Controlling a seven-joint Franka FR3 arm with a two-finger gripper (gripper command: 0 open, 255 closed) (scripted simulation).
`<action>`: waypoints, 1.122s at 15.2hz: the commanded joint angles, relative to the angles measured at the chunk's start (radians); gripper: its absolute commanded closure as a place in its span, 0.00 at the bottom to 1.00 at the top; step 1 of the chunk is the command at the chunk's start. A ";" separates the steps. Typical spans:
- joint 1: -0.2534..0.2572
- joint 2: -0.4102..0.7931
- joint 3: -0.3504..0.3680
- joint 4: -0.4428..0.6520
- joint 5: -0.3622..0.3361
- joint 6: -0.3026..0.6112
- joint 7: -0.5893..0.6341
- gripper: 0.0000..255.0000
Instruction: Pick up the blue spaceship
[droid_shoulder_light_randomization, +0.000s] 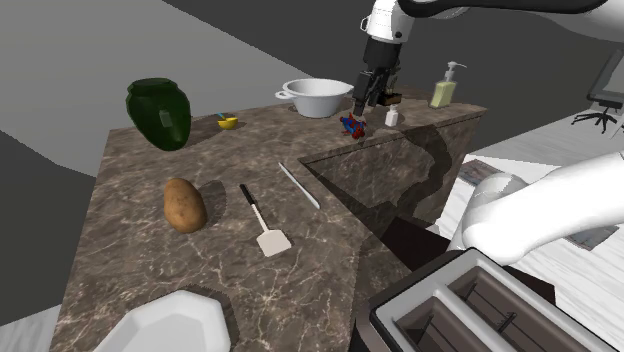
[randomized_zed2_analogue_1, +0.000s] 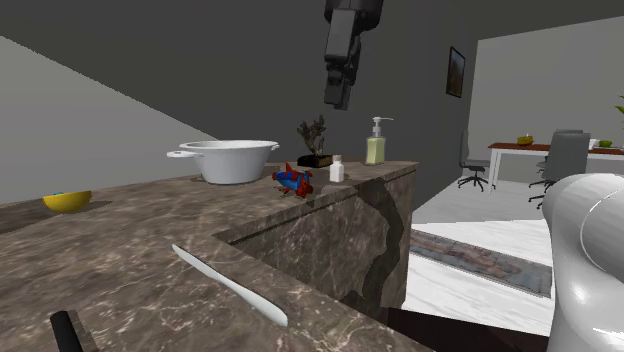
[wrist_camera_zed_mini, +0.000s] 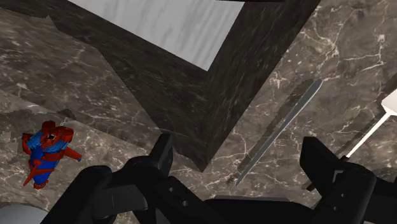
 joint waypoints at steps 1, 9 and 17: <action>0.000 0.000 0.000 0.000 0.000 0.000 0.000 0.00; -0.043 0.192 -0.125 0.043 -0.017 0.166 -0.074 0.00; -0.067 0.422 -0.253 0.152 0.027 0.297 -0.165 0.00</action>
